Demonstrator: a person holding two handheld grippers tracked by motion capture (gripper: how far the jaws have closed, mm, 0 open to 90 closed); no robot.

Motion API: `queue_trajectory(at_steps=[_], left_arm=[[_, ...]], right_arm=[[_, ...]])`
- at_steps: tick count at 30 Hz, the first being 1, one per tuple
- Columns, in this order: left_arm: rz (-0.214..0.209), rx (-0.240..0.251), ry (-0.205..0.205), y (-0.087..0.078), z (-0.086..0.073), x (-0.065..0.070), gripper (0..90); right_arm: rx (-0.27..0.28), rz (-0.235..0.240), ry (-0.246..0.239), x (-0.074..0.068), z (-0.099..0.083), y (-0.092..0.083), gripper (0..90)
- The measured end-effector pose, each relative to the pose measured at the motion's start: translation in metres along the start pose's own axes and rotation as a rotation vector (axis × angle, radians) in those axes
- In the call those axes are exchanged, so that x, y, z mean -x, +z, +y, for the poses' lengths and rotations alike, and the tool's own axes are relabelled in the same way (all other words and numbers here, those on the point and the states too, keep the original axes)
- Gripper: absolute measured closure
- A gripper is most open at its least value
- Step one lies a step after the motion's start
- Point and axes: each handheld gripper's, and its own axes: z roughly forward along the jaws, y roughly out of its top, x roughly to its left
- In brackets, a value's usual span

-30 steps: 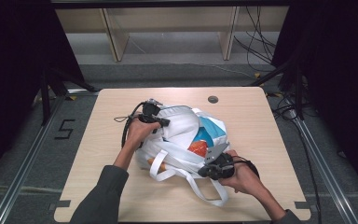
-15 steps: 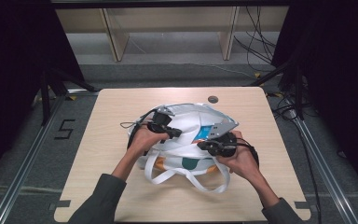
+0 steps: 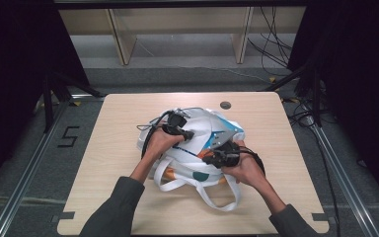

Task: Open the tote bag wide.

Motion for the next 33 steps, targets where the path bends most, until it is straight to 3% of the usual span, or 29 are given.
queue_trajectory(at_steps=[1,2,3,4,8,10,11,12,13,14,15,16,17,18,20,21,22,23,24,26,27,28,30,31,32,33], left_arm=[[0.042,-0.012,-0.011,0.005,0.004,-0.006,89.4],[0.042,-0.012,-0.011,0.005,0.004,-0.006,89.5],[0.058,-0.011,-0.029,0.008,0.007,-0.008,89.5],[0.086,-0.024,-0.051,0.012,0.010,-0.013,89.5],[0.126,-0.038,-0.050,0.018,0.014,-0.014,89.6],[0.125,-0.050,-0.036,0.017,0.015,-0.012,89.5],[0.114,-0.044,-0.029,0.014,0.014,-0.011,89.1],[0.102,-0.031,-0.028,0.010,0.013,-0.010,89.1],[0.094,-0.019,-0.022,0.004,0.012,-0.009,88.4],[0.086,-0.014,-0.014,-0.004,0.010,-0.008,87.4],[0.059,0.022,-0.009,-0.020,0.003,-0.005,86.9],[0.039,0.035,-0.003,-0.028,-0.002,-0.004,86.6],[0.039,0.035,-0.003,-0.028,-0.002,-0.004,86.4],[0.032,0.041,0.003,-0.036,-0.007,-0.001,86.4],[0.013,0.018,0.034,-0.047,-0.018,0.005,85.7],[0.005,-0.001,0.047,-0.049,-0.025,0.007,85.1],[-0.001,-0.039,0.075,-0.052,-0.031,0.009,85.1],[-0.010,-0.054,0.082,-0.052,-0.038,0.011,85.5],[-0.026,-0.064,0.087,-0.052,-0.044,0.013,85.5],[-0.043,-0.084,0.117,-0.054,-0.054,0.017,87.0],[-0.055,-0.094,0.127,-0.056,-0.058,0.019,87.4],[-0.065,-0.088,0.136,-0.059,-0.064,0.020,87.4],[-0.087,-0.097,0.143,-0.066,-0.073,0.022,87.7],[-0.084,-0.095,0.139,-0.068,-0.078,0.022,88.0],[-0.082,-0.087,0.142,-0.069,-0.083,0.022,88.7],[-0.083,-0.089,0.135,-0.069,-0.087,0.021,88.7]], right_arm=[[-0.047,0.067,-0.019,-0.011,-0.008,0.000,90.0],[-0.047,0.067,-0.019,-0.011,-0.008,0.000,90.0],[-0.070,0.104,-0.038,-0.018,-0.013,0.003,90.0],[-0.109,0.102,-0.062,-0.033,-0.022,0.012,90.0],[-0.123,0.098,-0.092,-0.033,-0.020,0.013,90.0],[-0.123,0.105,-0.074,-0.034,-0.019,0.012,90.0],[-0.103,0.091,-0.028,-0.034,-0.018,0.006,90.0],[-0.103,0.091,-0.028,-0.034,-0.018,0.006,90.0],[-0.058,0.080,-0.065,-0.029,-0.015,0.002,90.0],[-0.022,0.059,-0.064,-0.026,-0.012,-0.005,90.0],[0.044,-0.006,-0.048,-0.019,-0.005,-0.023,90.0],[0.089,-0.041,-0.048,-0.013,-0.001,-0.032,90.0],[0.089,-0.041,-0.048,-0.013,-0.001,-0.032,90.0],[0.135,-0.069,-0.067,-0.007,0.004,-0.040,90.0],[0.171,-0.151,-0.043,0.006,0.013,-0.054,90.0],[0.165,-0.176,-0.035,0.022,0.022,-0.059,90.0],[0.165,-0.176,-0.035,0.022,0.022,-0.059,90.0],[0.118,-0.210,-0.021,0.037,0.030,-0.055,90.0],[0.118,-0.210,-0.021,0.037,0.030,-0.055,90.0],[0.058,-0.230,-0.001,0.052,0.033,-0.045,90.0],[-0.029,-0.252,0.021,0.070,0.029,-0.031,90.0],[-0.029,-0.252,0.021,0.070,0.029,-0.031,90.0],[-0.089,-0.250,0.046,0.086,0.020,-0.016,90.0],[-0.114,-0.261,0.068,0.102,0.011,-0.004,90.0],[-0.100,-0.258,0.099,0.108,0.007,-0.001,90.0],[-0.100,-0.258,0.099,0.108,0.007,-0.001,90.0]])
